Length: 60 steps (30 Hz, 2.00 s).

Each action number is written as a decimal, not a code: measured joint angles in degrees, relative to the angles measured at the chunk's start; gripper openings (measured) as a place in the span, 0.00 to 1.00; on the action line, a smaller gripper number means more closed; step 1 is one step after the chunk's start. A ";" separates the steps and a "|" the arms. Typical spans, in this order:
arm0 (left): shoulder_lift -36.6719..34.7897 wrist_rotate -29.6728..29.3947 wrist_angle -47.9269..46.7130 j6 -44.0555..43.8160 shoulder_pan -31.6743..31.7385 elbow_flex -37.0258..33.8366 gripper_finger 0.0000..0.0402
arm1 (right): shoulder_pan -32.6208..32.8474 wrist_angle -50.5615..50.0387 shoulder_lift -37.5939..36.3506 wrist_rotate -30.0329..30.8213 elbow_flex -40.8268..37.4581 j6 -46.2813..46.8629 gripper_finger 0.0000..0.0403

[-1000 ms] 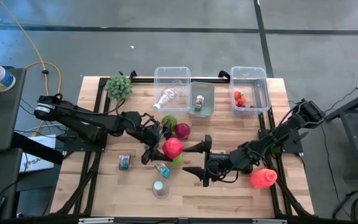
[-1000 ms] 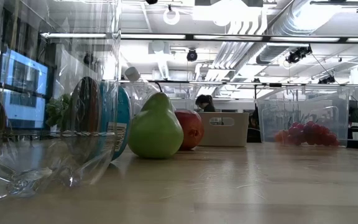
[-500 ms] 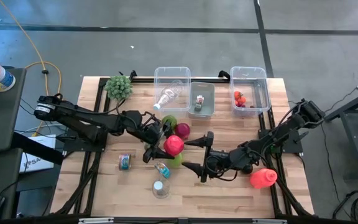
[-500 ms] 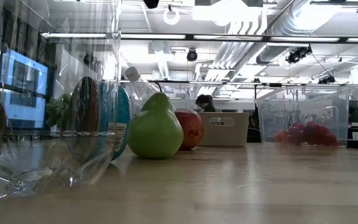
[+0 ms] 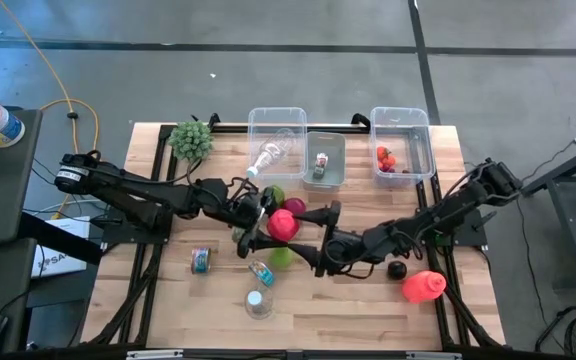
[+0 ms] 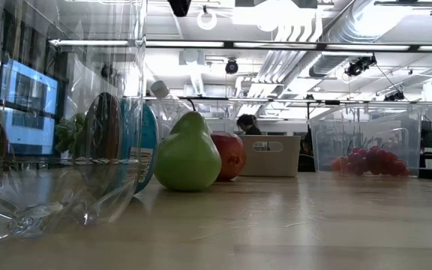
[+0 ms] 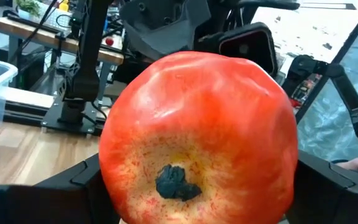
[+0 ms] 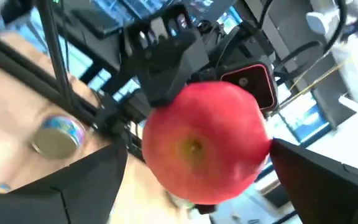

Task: Pick & Place Food Item
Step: Put the red apple into the right transparent bin

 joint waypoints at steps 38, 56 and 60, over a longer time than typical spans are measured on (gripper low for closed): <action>-0.02 -4.80 0.29 0.32 0.03 0.15 0.79 | -6.30 6.29 1.09 -16.71 -0.09 -15.96 0.92; 0.17 -4.42 -0.97 0.79 0.52 -0.17 0.79 | -5.01 6.48 4.85 -7.12 0.13 -15.46 0.78; 0.17 -4.41 -0.91 1.00 0.52 -0.17 0.79 | -4.37 6.44 4.88 -6.60 0.13 -15.48 0.76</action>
